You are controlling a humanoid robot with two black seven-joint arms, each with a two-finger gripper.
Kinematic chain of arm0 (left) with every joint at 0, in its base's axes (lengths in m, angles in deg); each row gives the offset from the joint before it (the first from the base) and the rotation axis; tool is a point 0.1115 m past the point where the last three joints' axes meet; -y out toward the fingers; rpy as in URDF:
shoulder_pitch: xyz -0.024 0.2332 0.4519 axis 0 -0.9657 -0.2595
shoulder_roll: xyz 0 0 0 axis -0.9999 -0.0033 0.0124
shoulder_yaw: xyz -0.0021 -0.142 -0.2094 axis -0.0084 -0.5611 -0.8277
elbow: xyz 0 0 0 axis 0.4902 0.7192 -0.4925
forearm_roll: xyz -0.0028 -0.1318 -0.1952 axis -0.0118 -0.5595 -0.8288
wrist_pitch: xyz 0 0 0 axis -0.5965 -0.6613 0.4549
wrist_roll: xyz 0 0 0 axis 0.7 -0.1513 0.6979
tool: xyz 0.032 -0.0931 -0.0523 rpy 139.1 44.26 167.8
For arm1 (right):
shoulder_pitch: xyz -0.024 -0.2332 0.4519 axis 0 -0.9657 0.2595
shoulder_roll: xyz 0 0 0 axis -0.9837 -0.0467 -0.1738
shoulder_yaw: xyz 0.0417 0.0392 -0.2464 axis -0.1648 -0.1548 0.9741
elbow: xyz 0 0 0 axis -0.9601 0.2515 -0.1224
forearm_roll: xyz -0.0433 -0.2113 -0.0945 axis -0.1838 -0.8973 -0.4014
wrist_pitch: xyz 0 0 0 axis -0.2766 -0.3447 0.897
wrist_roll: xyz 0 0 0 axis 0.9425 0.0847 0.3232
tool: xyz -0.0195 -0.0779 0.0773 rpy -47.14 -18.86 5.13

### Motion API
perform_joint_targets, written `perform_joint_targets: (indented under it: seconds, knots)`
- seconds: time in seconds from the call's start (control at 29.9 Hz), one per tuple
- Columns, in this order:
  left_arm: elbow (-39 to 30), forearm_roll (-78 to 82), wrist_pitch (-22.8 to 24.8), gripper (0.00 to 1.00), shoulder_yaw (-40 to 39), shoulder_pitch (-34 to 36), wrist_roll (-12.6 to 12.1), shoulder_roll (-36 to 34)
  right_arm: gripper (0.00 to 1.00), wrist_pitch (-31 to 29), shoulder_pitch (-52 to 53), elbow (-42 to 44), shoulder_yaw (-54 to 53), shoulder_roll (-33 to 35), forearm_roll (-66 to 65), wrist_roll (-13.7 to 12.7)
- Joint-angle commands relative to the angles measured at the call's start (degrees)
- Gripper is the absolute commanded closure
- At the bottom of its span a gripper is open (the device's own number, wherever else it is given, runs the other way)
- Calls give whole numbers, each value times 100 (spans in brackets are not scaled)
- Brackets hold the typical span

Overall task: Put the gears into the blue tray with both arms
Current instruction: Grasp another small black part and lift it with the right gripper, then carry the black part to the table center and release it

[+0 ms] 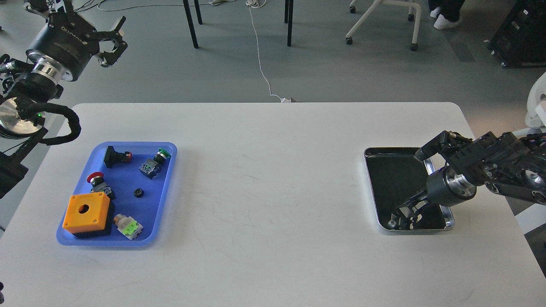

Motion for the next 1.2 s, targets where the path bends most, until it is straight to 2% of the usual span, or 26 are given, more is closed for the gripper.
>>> perform_joint_targets:
  seconds: [0.0,0.47,0.77,0.9,1.0,1.17]
  knots:
    - [0,0,0,2,2,-1,8,-51,67,5,0,-6,16,17,-10,1]
    - [0,0,26,2,-7,-1,61,-104,79,5,35,-93,-10,53,8,1]
    - [0,9,35,2,-103,-1,61,-113,80,93,667,-295,-553,53,105,1]
    - [0,18,61,2,-103,-1,61,-148,80,470,607,-401,-1361,-9,280,1]
    - [0,18,61,2,-103,-1,61,-148,81,716,405,-401,-1565,-271,430,1]
    - [0,26,61,2,-103,-1,61,-166,81,1726,45,-349,-1601,-772,412,1]
